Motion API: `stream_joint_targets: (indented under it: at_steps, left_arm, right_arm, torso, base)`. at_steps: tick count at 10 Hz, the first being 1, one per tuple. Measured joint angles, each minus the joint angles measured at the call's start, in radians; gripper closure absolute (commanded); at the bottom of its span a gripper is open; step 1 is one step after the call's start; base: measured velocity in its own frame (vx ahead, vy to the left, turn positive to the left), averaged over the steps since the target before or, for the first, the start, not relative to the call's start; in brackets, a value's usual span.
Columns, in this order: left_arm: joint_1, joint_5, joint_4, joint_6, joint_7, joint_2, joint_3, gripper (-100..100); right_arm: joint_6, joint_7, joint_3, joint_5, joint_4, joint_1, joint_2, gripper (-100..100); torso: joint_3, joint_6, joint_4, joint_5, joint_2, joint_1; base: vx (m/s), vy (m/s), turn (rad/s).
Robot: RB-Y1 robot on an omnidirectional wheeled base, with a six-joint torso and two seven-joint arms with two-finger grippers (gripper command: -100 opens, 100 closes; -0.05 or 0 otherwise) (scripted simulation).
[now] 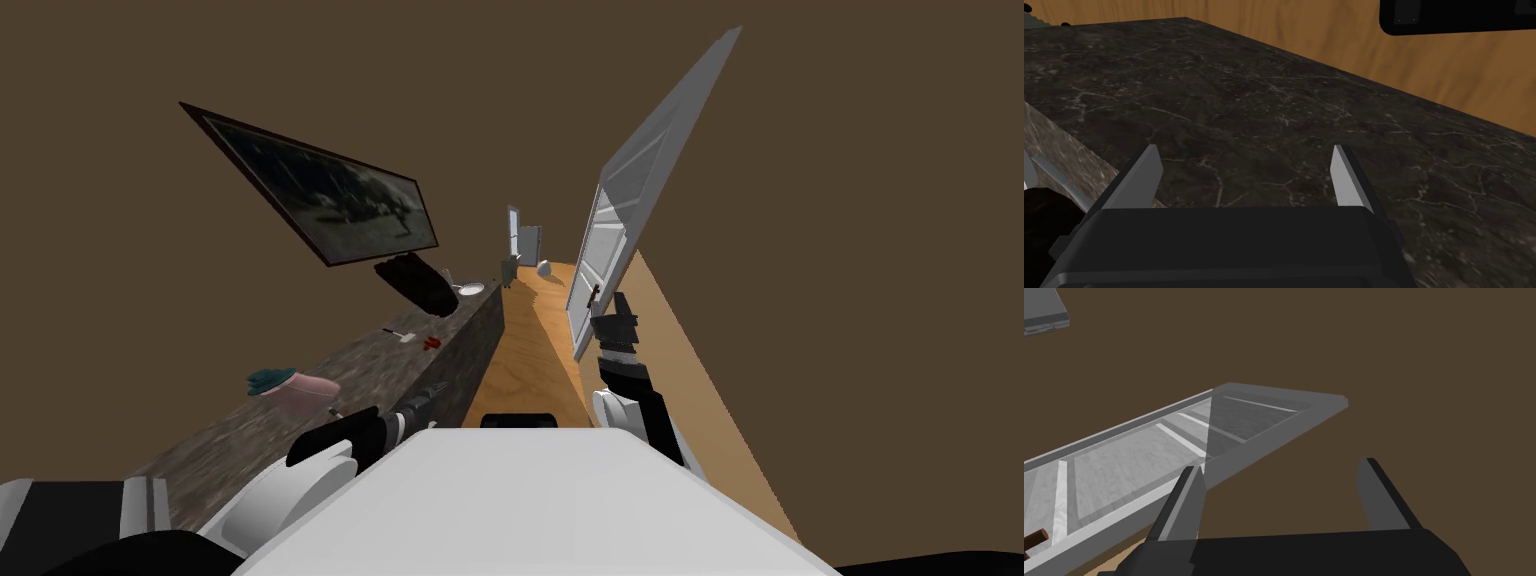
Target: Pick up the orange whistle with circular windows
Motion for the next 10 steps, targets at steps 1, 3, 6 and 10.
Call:
stream_joint_targets:
  at_steps: [1,3,6,10]
  left_arm:
    - [0.014,0.022,-0.003,0.025,-0.004,0.018,0.014,-100]
    - [0.031,0.04,-0.006,0.069,-0.009,0.036,0.025,-100]
    - [0.057,0.077,-0.001,0.139,-0.017,0.075,0.051,-100]
    - [0.117,0.131,-0.006,0.247,-0.028,0.142,0.111,-100]
  right_arm:
    - [0.0,0.0,0.0,0.0,0.0,0.0,0.0,0]
    - [0.0,0.0,0.0,0.0,0.0,0.0,0.0,0]
    - [0.0,0.0,0.0,0.0,0.0,0.0,0.0,0]
    - [0.0,0.0,0.0,0.0,0.0,0.0,0.0,0]
  torso:
    - [0.0,0.0,0.0,0.0,0.0,0.0]
    - [-0.001,0.0,0.0,0.0,-0.002,0.001]
    - [-0.002,0.0,-0.001,0.0,-0.003,0.001]
    - [-0.006,0.0,-0.002,0.001,-0.01,0.006]
  base:
    - [0.071,-0.011,-0.062]
    - [0.135,-0.009,-0.192]
    - [0.142,-0.009,-0.139]
    - [0.204,0.056,-0.182]
